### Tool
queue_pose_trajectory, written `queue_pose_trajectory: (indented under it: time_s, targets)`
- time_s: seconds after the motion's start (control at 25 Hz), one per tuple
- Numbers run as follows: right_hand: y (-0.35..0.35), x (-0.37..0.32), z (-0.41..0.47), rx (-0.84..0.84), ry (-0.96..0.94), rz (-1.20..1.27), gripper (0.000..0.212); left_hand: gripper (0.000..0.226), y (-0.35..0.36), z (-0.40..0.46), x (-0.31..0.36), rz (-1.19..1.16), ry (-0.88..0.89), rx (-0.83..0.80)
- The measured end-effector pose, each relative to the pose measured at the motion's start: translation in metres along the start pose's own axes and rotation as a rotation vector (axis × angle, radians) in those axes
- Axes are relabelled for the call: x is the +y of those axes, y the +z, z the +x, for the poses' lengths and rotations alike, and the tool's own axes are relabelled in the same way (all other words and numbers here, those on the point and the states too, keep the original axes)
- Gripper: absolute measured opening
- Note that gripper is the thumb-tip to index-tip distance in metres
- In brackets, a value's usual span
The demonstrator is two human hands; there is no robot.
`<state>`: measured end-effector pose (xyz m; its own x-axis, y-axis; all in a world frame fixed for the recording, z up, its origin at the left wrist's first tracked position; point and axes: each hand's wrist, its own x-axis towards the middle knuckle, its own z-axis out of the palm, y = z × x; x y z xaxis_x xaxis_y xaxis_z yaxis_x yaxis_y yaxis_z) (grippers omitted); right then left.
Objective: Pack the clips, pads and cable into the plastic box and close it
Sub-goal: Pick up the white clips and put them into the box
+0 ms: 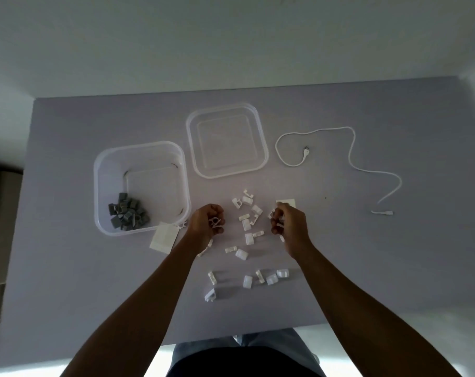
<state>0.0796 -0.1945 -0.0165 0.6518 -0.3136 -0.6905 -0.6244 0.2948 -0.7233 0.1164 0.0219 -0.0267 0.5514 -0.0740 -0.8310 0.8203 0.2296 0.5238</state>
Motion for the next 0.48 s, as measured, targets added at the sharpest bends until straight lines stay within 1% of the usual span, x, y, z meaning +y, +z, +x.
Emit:
queue_pose_trajectory:
  time_s: [0.04,0.08,0.12,0.16,0.2,0.28,0.4,0.48]
  targets:
    - [0.001,0.003,0.006,0.024,-0.116,-0.222,0.035,0.019,0.002,0.002,0.0,0.072,0.019,0.065]
    - [0.003,0.005,0.01,0.036,-0.253,-0.444,0.031,0.018,0.005,0.006,0.0,0.238,0.074,0.132]
    - [0.006,0.008,0.014,0.039,-0.376,-0.626,0.025,0.019,0.008,0.011,-0.001,0.469,0.161,0.197]
    - [0.009,0.009,0.015,0.031,-0.465,-0.754,0.02,0.02,0.012,0.015,-0.003,0.69,0.269,0.25]
    - [0.012,0.01,0.017,0.013,-0.506,-0.836,0.021,0.021,0.017,0.017,-0.003,0.833,0.361,0.265]
    - [0.018,0.012,0.021,-0.026,-0.49,-0.935,0.031,0.035,0.026,0.022,-0.003,0.96,0.463,0.211]
    - [0.026,0.016,0.027,-0.029,-0.464,-1.052,0.031,0.046,0.04,0.027,0.002,1.087,0.492,0.147]
    - [0.029,0.016,0.029,-0.009,-0.47,-1.031,0.026,0.04,0.042,0.032,0.002,1.154,0.517,0.142]
